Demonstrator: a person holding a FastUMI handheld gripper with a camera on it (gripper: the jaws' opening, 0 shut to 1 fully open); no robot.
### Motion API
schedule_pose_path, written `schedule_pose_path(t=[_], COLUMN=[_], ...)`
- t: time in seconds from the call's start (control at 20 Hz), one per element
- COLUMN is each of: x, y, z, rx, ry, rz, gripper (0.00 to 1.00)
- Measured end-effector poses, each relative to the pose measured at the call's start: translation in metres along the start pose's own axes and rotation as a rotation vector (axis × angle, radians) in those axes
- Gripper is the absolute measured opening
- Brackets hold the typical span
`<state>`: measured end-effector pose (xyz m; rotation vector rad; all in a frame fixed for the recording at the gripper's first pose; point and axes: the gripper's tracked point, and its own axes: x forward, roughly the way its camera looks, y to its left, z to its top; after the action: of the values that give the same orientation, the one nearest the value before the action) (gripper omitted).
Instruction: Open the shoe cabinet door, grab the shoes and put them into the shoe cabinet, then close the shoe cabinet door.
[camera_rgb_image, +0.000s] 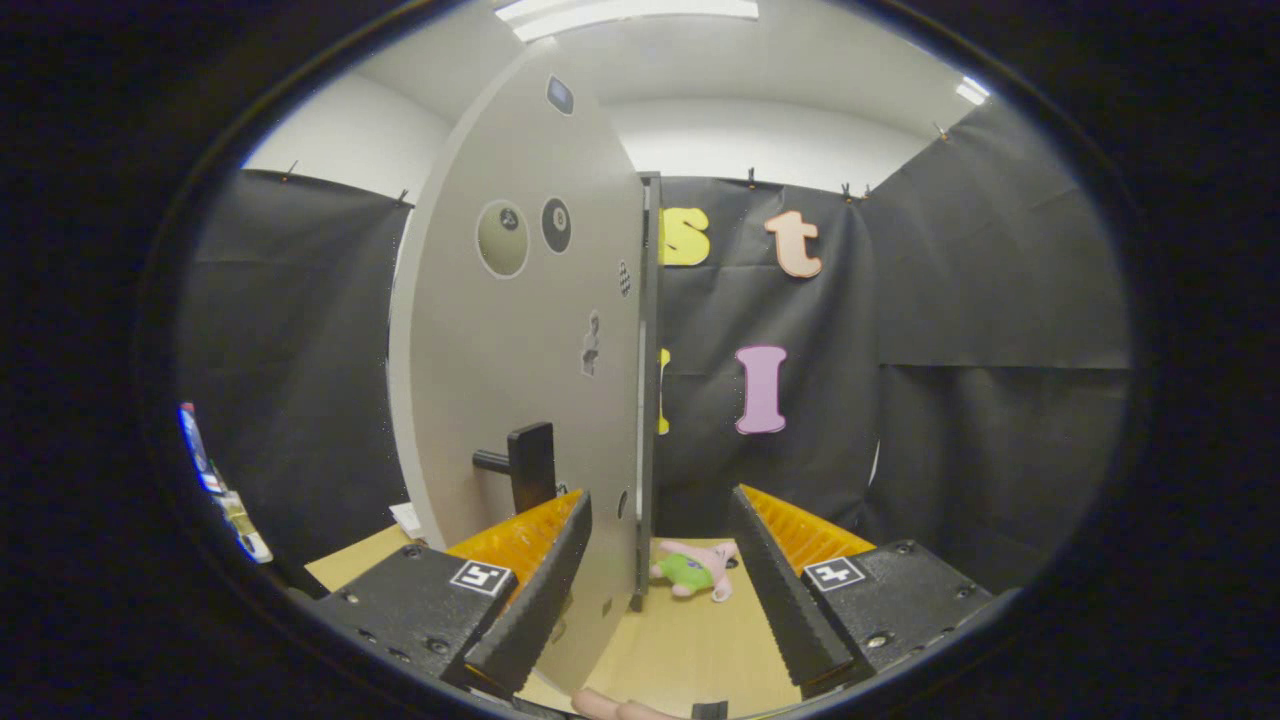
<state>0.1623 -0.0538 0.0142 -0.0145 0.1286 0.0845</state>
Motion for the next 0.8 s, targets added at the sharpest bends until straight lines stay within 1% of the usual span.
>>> schedule_pose_path(t=[0.4, 0.65, 0.8], x=[0.016, 0.032, 0.039], y=[0.042, 0.069, 0.093], z=[0.001, -0.003, -0.007], rx=[0.026, 0.005, 0.021], ry=[0.019, 0.029, 0.041], rz=[0.061, 0.055, 0.085], gripper=[0.92, 0.92, 0.92])
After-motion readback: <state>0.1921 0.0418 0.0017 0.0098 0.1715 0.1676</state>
